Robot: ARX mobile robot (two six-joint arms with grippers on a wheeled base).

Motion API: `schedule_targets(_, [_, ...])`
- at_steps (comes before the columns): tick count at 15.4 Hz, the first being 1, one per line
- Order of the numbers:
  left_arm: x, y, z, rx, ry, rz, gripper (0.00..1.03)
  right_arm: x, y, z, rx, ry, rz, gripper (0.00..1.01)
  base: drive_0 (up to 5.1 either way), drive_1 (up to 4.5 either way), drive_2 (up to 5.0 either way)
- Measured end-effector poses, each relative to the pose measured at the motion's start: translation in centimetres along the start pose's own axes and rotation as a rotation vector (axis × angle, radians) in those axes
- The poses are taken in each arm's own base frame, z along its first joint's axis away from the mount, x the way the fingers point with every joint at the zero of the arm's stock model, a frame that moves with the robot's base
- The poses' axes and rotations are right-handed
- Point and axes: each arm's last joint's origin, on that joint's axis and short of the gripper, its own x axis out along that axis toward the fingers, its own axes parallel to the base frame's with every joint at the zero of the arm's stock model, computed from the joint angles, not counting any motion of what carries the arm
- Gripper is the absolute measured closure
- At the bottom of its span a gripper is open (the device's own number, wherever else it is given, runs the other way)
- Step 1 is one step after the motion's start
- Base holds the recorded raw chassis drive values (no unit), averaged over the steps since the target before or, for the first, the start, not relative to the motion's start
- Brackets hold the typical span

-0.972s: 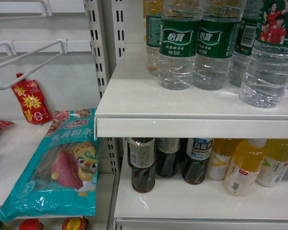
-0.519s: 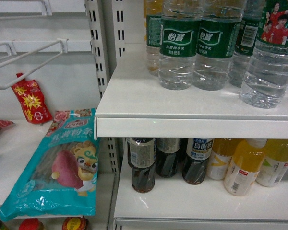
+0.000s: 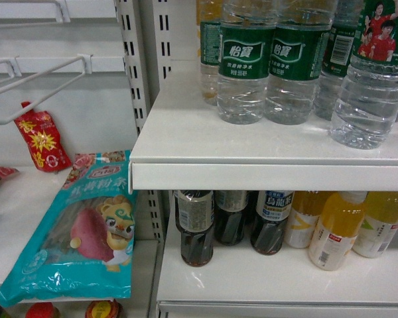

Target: Move water from second to third shelf

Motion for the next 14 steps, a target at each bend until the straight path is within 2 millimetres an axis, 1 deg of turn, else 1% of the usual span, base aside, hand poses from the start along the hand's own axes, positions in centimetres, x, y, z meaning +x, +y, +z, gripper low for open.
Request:
schedule_targets(1, [0.0,0.0,0.0,0.000,0.000,0.000,0.05,-0.1,0.0,-0.1,0.000,-0.002,0.008,0.99,0.0,0.00,0.0])
schedule_targets(4, [0.0,0.0,0.0,0.000,0.000,0.000,0.05,-0.5,0.1,-1.1,0.000,0.007,0.013,0.99,0.0,0.00,0.0])
schedule_targets(9, [0.0,0.0,0.0,0.000,0.000,0.000,0.05,-1.1,0.1,-1.9,0.000,0.003,0.013,0.99,0.0,0.00,0.0])
schedule_targets(10, [0.0,0.0,0.0,0.000,0.000,0.000,0.05,-1.2,0.1,-2.5,-0.001,-0.006,0.013,0.99,0.0,0.00,0.0])
schedule_targets(11, [0.0,0.0,0.0,0.000,0.000,0.000,0.05,-1.9,0.0,-3.0,-0.001,0.041,0.013,0.99,0.0,0.00,0.0])
schedule_targets(12, [0.0,0.0,0.0,0.000,0.001,0.000,0.05,-2.3,0.0,-2.5,-0.001,-0.021,0.013,0.99,0.0,0.00,0.0])
schedule_targets(14, [0.0,0.0,0.0,0.000,0.001,-0.001,0.05,-2.3,0.0,-2.7,-0.001,0.001,0.012,0.99,0.0,0.00,0.0])
